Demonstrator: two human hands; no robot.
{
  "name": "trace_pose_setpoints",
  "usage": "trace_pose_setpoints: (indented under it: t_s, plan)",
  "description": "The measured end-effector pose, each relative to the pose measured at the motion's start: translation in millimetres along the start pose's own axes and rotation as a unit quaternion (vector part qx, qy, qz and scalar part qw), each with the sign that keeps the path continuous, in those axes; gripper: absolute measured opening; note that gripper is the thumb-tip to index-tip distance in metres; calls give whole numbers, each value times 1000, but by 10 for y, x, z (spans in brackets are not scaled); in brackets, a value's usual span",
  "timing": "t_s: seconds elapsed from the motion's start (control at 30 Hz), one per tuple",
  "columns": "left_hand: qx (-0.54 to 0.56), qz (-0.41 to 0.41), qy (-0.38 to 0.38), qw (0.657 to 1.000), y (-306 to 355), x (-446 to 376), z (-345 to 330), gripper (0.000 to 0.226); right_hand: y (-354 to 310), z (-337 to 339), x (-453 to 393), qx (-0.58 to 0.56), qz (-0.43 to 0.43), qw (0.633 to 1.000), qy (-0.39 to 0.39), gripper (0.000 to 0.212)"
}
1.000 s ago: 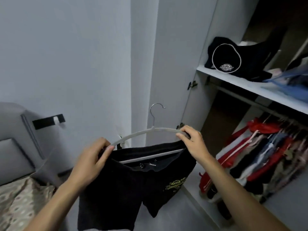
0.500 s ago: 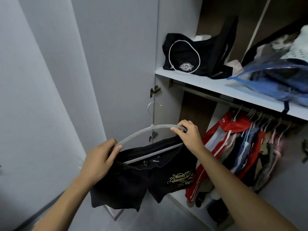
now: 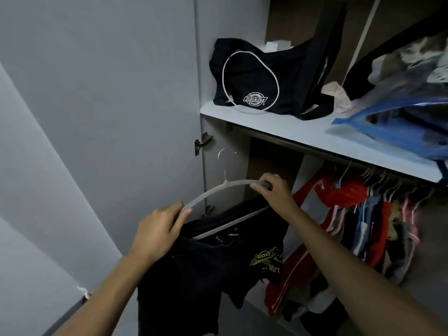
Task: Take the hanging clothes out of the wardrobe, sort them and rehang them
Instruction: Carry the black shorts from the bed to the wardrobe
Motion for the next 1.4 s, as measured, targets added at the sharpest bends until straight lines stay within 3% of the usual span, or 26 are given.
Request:
trace_pose_setpoints:
  t_s: [0.4,0.7,0.9,1.03,1.4]
  plan:
    - [-8,-10,50,999,-58,-775,-555,39,519,-313,-759,74,-7,994,77,27]
    - [-36,-7,79,996,-237,-1437,-1235,44,841,-761,-1384,64,-13,996,57,53]
    - [-39,-4,103,994,-496,-1978,-1582,44,730,-1029,-1732,76,64,994,49,62]
    - [-30,7,107,994,-649,-2245,-1729,45,698,-1226,-1872,72,70,994,47,74]
    - [-25,31,116,992,-716,-2806,-2048,43,877,-1366,-2312,97,56,992,60,60]
Point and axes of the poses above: each hand's wrist, its own x-axis away from the middle knuckle, its own z-axis out of the back of the hand, y = z × x, the point moved 2 cm from there along -x, towards the middle knuckle, and after that the axes turned 13 degrees about x, right-handed, at the moved point
